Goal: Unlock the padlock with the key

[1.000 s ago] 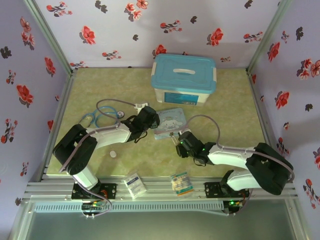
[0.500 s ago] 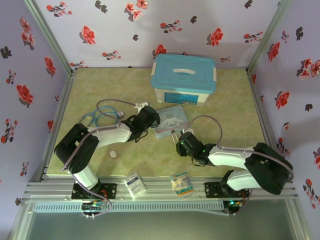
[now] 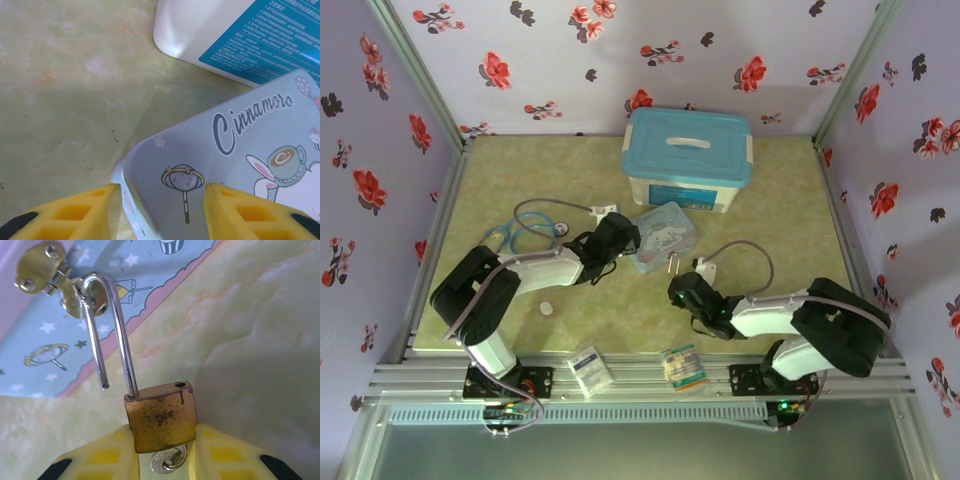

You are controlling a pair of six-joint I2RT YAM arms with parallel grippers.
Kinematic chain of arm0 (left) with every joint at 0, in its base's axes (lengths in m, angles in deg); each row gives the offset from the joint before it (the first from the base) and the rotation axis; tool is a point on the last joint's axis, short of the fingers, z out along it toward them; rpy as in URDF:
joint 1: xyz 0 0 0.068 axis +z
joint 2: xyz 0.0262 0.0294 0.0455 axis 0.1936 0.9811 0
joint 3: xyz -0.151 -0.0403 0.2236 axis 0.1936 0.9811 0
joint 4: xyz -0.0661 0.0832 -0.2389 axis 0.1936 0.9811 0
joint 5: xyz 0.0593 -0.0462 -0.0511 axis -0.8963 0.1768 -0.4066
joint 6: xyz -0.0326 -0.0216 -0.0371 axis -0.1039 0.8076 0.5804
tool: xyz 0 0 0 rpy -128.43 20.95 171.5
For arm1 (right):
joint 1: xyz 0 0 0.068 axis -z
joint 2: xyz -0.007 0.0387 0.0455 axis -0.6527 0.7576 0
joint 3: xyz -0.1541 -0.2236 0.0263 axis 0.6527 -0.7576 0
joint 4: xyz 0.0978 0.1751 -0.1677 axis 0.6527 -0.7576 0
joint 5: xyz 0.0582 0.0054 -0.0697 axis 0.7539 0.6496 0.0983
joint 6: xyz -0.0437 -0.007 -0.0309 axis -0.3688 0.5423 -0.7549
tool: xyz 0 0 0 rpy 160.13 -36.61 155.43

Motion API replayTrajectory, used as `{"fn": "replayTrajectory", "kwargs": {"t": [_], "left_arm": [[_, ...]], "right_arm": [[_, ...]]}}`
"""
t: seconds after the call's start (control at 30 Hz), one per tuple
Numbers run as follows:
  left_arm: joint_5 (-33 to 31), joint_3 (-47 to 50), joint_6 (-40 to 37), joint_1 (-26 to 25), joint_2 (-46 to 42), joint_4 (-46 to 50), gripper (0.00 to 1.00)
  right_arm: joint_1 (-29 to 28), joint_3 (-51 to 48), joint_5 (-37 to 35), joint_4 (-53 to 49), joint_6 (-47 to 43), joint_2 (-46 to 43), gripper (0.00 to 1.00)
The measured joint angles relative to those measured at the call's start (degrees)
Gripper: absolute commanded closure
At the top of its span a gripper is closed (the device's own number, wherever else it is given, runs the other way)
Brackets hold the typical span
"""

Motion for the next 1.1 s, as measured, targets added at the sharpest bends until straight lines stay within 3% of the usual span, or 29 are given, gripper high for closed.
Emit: {"fn": "replayTrajectory", "kwargs": {"t": [0.17, 0.37, 0.67, 0.77, 0.9, 0.93, 1.07, 1.1], "left_arm": [[0.0, 0.7, -0.5, 0.2, 0.1, -1.7, 0.56], [0.0, 0.9, -1.1, 0.3, 0.1, -2.3, 0.57], [0.2, 2.1, -1.4, 0.5, 0.0, -4.3, 0.57], [0.5, 2.4, -1.6, 0.6, -0.3, -4.7, 0.57], [0.5, 2.4, -1.9, 0.7, -0.7, -4.0, 0.57], [0.4, 2.4, -2.0, 0.7, -0.8, -3.6, 0.56], [0.3, 2.2, -3.0, 1.0, -1.7, -1.4, 0.42], [0.3, 2.1, -3.2, 1.1, -1.8, -0.7, 0.39]], "right_arm": [[-0.4, -2.3, -1.2, 11.0, 2.5, 3.3, 0.8], [-0.3, -4.1, 4.0, 27.1, 5.4, 9.6, 0.82], [0.8, -5.7, 11.6, 31.5, 5.8, 10.5, 0.85], [3.6, -6.3, 12.8, 26.2, 5.8, 6.7, 0.84], [5.0, -5.6, 11.5, 10.8, 4.6, -2.7, 0.81], [5.0, -5.3, 10.8, 6.3, 4.2, -5.7, 0.77], [5.6, -4.3, 8.6, -6.1, 0.9, -14.8, 0.42], [5.9, -3.7, 8.7, -8.2, -0.4, -15.5, 0.4]]}}
